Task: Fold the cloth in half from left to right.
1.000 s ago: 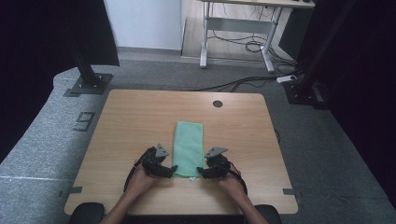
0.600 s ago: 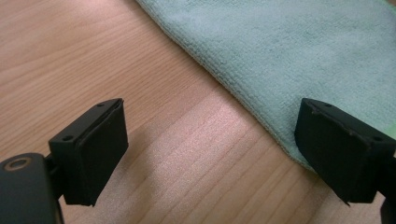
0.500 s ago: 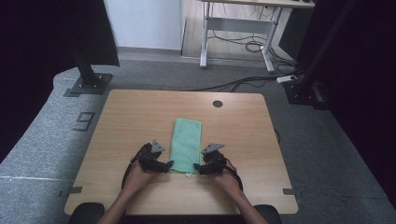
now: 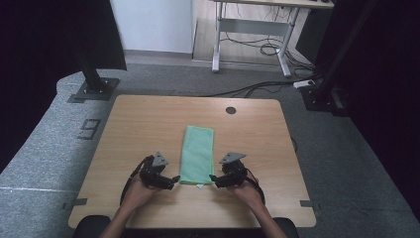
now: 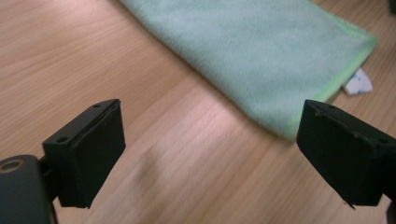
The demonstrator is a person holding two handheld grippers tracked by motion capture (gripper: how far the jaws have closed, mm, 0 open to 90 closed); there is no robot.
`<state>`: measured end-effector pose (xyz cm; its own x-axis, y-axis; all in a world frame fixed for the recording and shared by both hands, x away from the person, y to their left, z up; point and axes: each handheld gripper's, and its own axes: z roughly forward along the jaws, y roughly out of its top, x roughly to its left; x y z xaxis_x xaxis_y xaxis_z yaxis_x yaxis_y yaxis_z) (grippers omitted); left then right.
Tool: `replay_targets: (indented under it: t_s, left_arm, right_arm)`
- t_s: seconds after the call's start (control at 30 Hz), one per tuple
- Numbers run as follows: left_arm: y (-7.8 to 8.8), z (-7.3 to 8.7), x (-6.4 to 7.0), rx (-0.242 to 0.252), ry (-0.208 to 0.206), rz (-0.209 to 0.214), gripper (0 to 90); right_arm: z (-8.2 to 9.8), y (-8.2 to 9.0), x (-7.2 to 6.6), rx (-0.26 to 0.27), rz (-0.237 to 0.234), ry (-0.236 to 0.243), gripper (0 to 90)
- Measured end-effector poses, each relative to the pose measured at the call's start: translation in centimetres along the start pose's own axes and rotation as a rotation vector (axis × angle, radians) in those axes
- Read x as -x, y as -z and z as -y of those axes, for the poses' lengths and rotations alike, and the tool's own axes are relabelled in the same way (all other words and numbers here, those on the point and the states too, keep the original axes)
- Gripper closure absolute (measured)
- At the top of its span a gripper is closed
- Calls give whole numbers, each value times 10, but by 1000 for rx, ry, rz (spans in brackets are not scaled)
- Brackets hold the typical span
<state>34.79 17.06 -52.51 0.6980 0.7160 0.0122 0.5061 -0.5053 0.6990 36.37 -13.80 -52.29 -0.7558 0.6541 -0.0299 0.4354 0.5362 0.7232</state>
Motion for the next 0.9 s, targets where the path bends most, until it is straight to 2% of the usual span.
replay_targets:
  t_s: [0.1,0.23,0.37,0.53,0.67,0.9]
  left_arm:
    - [7,6,-3,6,10,3,66]
    - [16,14,-8,13,29,-2,56]
    - [19,22,-13,-1,34,-17,34]
    - [17,28,-16,-21,38,-24,13]
    - [13,31,-17,-26,37,-29,0]
    - [6,39,-25,-44,58,-40,0]
  right_arm:
    - [4,7,3,2,12,-7,143]
    - [10,16,9,-2,35,-22,129]
    - [19,24,16,-5,52,-58,50]
    - [32,30,24,-9,84,-81,0]
    - [42,31,31,-21,103,-95,0]
    - [53,26,34,-36,101,-94,0]
